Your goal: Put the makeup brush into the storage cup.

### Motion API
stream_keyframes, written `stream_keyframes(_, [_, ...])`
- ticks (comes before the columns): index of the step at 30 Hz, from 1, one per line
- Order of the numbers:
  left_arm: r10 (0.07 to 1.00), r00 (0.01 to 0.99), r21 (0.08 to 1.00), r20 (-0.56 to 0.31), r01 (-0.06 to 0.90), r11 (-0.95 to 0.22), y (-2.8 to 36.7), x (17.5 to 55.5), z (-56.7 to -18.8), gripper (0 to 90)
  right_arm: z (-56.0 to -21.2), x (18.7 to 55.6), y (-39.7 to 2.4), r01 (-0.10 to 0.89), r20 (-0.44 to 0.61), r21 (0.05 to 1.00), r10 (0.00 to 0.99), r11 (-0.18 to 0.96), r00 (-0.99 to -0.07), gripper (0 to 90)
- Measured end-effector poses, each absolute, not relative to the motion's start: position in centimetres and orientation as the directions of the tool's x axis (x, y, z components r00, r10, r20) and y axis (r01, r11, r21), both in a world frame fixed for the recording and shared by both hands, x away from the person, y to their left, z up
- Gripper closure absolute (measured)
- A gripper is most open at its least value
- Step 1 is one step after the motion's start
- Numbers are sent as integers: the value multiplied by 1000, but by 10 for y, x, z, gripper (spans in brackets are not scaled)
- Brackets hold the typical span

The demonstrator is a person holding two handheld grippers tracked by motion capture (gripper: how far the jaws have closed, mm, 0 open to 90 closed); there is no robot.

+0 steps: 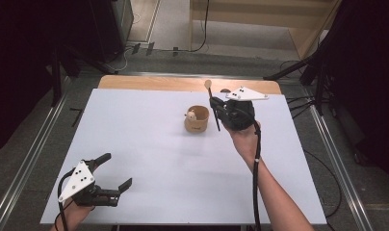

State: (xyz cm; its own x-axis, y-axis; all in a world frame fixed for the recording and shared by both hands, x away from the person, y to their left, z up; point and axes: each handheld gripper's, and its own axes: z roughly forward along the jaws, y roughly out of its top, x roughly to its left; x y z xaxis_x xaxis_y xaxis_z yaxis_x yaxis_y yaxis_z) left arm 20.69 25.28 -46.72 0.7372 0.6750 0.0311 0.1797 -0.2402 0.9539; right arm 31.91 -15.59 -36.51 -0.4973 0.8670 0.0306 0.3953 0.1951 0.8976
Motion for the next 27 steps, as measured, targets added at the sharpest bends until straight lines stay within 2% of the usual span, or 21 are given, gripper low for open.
stream_keyframes(27, [675,738,953,33,180,-244,253,206,-467,0,-364,337,-154,366,38,915,865,171,-501,846])
